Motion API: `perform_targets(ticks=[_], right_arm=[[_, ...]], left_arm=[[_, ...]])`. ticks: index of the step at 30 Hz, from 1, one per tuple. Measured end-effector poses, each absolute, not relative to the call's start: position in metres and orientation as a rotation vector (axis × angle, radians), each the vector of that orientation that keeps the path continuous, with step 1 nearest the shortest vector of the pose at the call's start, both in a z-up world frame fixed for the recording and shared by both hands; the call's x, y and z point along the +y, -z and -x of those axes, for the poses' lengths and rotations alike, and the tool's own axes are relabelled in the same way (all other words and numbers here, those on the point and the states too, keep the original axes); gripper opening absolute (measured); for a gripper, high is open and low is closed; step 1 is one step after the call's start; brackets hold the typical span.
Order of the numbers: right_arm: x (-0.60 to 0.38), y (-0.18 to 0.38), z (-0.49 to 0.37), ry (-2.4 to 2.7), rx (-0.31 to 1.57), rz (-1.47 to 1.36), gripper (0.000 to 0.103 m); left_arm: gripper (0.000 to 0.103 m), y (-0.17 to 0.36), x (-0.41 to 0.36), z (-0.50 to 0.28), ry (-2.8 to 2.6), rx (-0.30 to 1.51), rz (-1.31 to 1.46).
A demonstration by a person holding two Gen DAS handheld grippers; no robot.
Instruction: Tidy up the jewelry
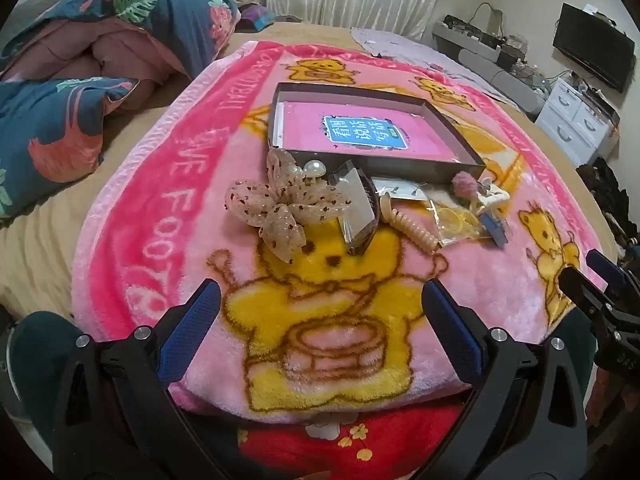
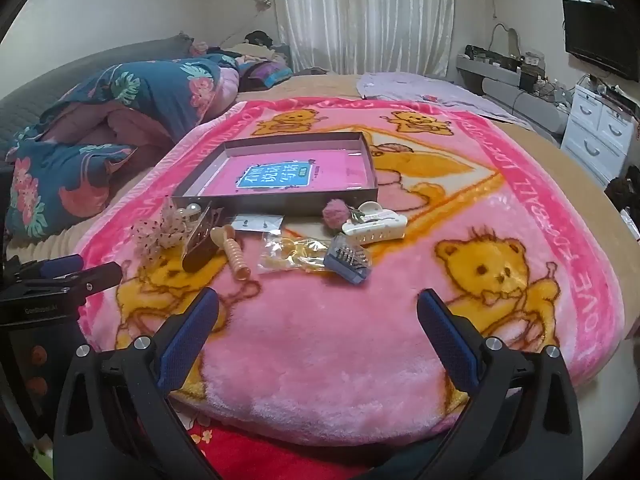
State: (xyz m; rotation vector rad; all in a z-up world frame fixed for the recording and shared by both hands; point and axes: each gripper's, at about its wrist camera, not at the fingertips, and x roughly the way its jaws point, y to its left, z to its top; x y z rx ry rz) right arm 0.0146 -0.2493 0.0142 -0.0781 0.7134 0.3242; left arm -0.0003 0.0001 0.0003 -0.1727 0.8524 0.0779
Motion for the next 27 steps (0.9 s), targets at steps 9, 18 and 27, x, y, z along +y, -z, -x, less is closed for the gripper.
perform_targets(ticks=[9, 18, 27], right_arm=[[-0.251, -0.02, -0.006, -0.334, 0.715, 0.066, 0.099], [-0.248, -0.019, -0.01, -0.341, 0.703, 0.063, 0.099], [-0.247, -0.022, -0.008, -0.347, 0.696, 0.07, 0.099]], left_arm=[[0.094, -0.005, -0.001, 0.001, -0.074, 0.85, 0.175], [0.094, -0.007, -0.004, 0.002, -0.071, 0.847, 0.175], [0.094, -0.011, -0.002, 0.001, -0.069, 0.844, 0.176]])
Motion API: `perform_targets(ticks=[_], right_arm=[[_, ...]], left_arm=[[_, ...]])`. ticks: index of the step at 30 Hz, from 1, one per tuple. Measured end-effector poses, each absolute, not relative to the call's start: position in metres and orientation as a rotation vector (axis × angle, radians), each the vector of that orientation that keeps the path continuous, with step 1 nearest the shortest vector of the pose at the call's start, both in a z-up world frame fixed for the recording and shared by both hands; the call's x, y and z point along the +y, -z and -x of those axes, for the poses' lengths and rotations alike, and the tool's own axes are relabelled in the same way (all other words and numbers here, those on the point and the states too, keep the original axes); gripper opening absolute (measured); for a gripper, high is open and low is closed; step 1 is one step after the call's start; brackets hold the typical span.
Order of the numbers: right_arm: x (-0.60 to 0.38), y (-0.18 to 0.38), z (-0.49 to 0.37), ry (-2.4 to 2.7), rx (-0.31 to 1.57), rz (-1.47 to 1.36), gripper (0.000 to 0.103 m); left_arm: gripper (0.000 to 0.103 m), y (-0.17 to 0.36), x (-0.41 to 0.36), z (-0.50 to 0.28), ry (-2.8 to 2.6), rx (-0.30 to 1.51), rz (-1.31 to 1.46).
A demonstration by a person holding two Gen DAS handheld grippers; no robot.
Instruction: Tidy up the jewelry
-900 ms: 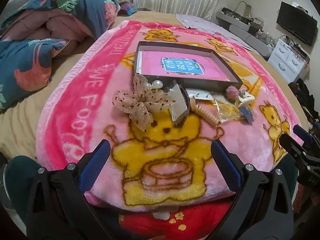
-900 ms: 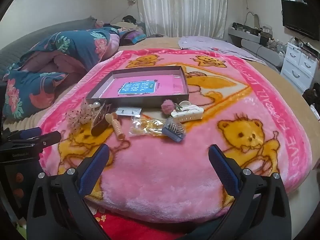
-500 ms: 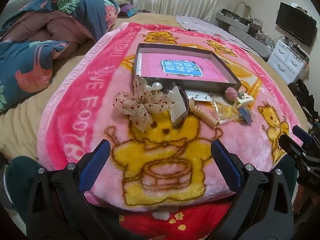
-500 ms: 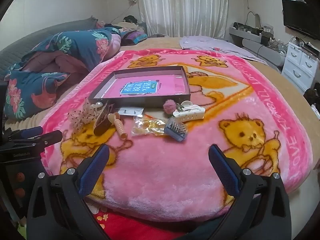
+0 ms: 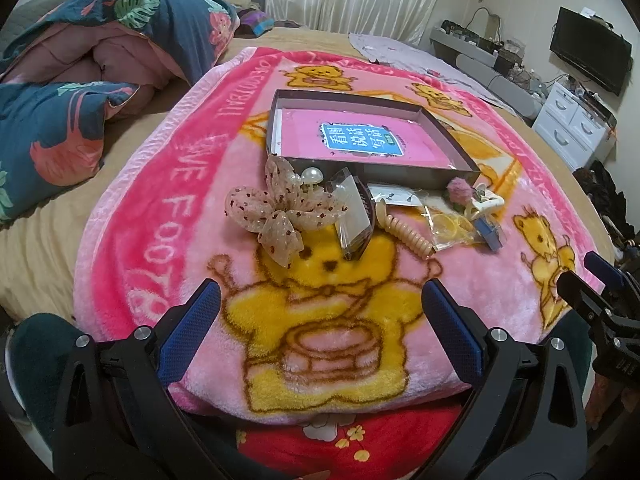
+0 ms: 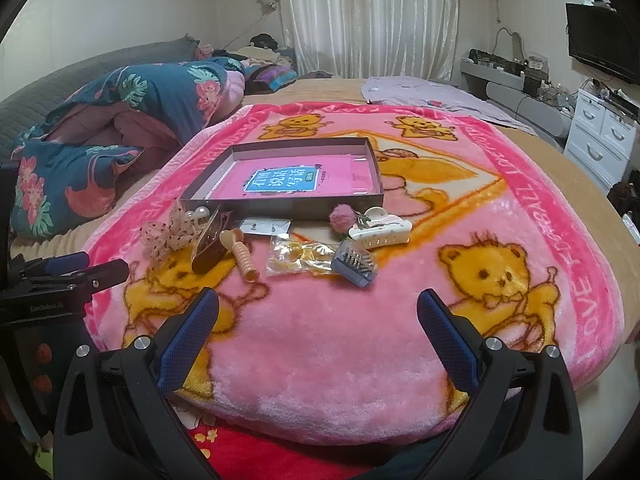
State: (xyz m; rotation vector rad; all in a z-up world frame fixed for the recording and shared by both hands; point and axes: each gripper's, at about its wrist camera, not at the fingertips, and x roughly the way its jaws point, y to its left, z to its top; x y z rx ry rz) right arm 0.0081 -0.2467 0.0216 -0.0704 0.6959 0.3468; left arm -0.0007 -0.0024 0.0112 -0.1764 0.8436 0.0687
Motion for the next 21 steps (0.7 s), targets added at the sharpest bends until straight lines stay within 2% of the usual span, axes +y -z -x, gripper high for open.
perform_targets(ticks=[21], right_arm=[[-0.2441, -0.0224, -0.0073, -0.348, 0.695, 0.069, 0.099]], left_arm=[[0.094, -0.0102, 0.0, 0.0022, -0.068, 0.839, 0.18]])
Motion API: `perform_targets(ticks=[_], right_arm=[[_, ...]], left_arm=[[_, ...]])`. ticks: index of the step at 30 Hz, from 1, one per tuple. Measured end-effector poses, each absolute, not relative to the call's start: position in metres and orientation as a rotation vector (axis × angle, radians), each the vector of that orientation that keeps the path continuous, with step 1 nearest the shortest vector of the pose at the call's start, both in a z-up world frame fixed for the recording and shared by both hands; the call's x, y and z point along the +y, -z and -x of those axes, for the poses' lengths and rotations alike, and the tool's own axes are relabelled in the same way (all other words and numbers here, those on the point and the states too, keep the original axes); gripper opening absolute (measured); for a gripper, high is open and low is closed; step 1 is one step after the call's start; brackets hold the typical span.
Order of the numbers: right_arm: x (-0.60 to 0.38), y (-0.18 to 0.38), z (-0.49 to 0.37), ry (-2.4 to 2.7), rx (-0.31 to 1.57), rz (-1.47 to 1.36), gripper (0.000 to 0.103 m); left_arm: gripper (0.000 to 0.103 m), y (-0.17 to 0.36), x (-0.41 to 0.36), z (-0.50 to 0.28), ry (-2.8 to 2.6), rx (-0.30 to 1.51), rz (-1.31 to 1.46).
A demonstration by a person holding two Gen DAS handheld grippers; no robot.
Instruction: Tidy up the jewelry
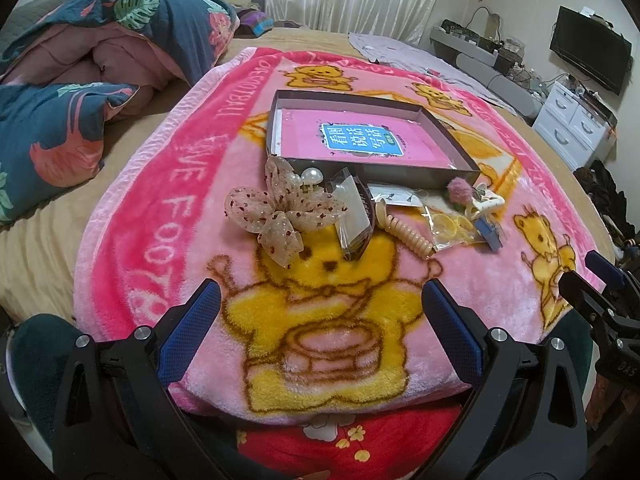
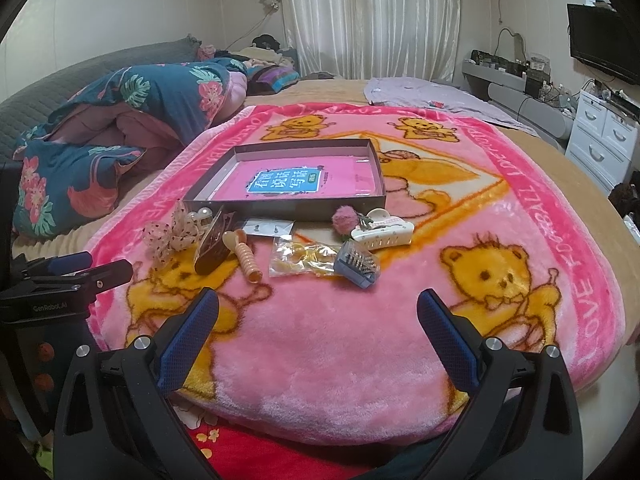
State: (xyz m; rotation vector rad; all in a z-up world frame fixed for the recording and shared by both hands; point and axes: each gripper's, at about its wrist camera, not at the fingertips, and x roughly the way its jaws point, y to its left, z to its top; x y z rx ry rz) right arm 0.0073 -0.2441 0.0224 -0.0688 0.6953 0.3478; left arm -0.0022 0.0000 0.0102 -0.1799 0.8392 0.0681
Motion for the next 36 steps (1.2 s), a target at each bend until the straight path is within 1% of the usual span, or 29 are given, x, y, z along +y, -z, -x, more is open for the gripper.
perform_targets(ticks=[28, 36], right_arm=[[-0.243, -0.021, -0.007, -0.355, 0.695, 0.063, 0.099], [-0.242, -0.024, -0.018, -0.378, 0.708, 0.062, 0.099]], left_arm=[[0.094, -0.011, 0.0, 0.002, -0.067, 0.839, 0.18], [0.094, -0.011, 0.007, 0.0, -0.081, 0.844, 0.201]])
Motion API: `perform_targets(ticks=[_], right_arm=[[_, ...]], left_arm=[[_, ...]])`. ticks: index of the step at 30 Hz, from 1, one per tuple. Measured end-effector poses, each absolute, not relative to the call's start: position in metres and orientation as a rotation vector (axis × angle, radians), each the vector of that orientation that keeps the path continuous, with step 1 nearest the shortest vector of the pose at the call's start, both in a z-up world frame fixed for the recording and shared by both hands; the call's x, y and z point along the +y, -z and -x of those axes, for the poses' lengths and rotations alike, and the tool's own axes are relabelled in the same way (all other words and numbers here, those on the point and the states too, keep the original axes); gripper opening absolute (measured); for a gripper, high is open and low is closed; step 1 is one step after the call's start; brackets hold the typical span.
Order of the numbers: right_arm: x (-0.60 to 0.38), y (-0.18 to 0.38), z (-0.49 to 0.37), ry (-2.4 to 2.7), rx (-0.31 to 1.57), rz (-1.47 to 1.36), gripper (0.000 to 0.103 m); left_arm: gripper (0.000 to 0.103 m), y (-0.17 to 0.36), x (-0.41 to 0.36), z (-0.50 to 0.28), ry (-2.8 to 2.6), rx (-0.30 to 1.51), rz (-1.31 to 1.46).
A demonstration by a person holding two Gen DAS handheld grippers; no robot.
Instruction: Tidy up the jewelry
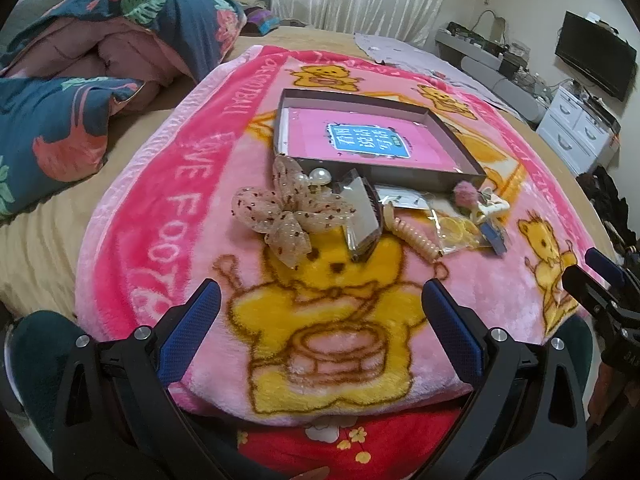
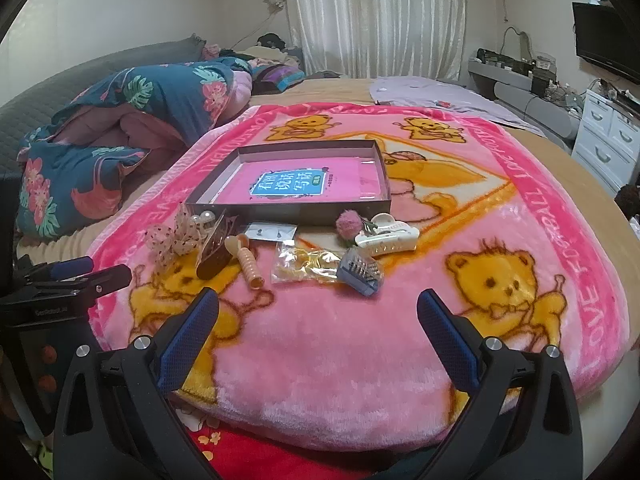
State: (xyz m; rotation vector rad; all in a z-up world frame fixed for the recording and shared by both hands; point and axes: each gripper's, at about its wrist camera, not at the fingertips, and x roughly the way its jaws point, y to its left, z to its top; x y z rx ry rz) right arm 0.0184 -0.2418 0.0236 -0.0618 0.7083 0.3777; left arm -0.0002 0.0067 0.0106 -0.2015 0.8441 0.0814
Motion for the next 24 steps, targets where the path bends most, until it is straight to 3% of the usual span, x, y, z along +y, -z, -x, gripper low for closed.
perform_targets(ticks=[14, 24], right_arm=[[-0.236, -0.021, -0.064, -0.427, 0.755, 0.038, 0.099], [-0.253, -0.005, -0.085, -0.388, 0.786, 0.005, 0.099]], left_arm=[[0.094, -0.002, 0.033, -0.017, -0.055, 0.882, 0.277], [0.094, 0.01, 0.008, -0.05, 0.165, 0.942, 0.381]])
